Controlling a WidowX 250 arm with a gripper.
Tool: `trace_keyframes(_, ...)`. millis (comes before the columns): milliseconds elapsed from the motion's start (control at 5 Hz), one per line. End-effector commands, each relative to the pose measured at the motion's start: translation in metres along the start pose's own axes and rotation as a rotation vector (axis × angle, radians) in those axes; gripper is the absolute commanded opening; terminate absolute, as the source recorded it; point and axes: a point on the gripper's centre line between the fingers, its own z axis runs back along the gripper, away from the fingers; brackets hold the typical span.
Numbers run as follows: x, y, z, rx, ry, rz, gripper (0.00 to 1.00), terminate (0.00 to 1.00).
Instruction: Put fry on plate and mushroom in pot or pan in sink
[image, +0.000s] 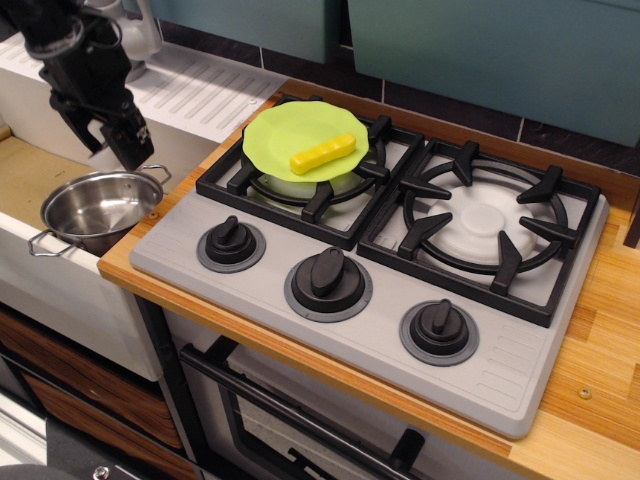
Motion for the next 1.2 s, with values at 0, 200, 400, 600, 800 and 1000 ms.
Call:
trace_keyframes(0, -0.011, 0.013, -0.024, 0.005, -0.066, -0.009, 0.0, 0.0)
trace_keyframes(200, -0.015, 0.008, -0.027, 0.022, -0.041, 0.022, 1.0, 0.0)
trace_keyframes(400, -0.012, -0.002, -0.008, 0.047, -0.005, 0.052, 1.0, 0.0)
trace_keyframes(600, -0.005, -0.006, 0.026, 0.073, 0.043, 0.06, 1.0, 0.0)
trace_keyframes(800, 0.006, -0.012, 0.067, 0.112, 0.099, 0.077, 1.0, 0.0)
trace_keyframes(1000, 0.019, -0.017, 0.107, 0.155, 0.16, 0.078, 1.0, 0.0)
